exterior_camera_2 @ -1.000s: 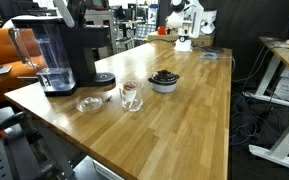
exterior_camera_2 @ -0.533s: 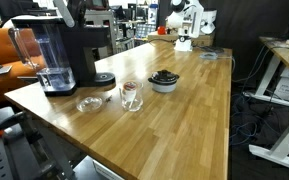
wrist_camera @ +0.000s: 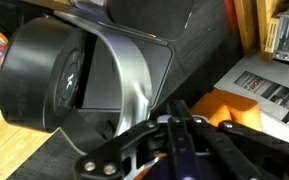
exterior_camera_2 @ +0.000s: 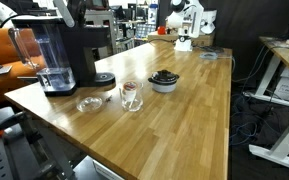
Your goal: Close the coffee machine chamber
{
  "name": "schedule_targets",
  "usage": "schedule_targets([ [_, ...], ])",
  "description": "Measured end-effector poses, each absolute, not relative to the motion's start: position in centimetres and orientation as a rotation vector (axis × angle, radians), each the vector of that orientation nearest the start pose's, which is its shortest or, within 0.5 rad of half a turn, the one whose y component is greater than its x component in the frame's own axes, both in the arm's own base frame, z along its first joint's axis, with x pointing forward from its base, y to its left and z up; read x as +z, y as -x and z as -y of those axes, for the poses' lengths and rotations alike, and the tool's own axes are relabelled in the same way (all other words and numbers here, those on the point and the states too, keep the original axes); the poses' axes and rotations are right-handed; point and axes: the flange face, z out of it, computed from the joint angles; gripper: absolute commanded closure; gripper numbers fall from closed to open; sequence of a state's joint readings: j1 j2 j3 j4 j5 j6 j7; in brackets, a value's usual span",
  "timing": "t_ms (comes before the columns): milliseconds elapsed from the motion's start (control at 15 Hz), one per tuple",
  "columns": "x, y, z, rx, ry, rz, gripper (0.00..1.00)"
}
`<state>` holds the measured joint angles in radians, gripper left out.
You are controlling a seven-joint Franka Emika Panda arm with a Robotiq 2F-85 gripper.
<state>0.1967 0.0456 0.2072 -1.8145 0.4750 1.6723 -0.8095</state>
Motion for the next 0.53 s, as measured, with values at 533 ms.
schedule_targets([
  [533,49.44,-50.38,-25.22,0.13,2.239,1.375,1.0],
])
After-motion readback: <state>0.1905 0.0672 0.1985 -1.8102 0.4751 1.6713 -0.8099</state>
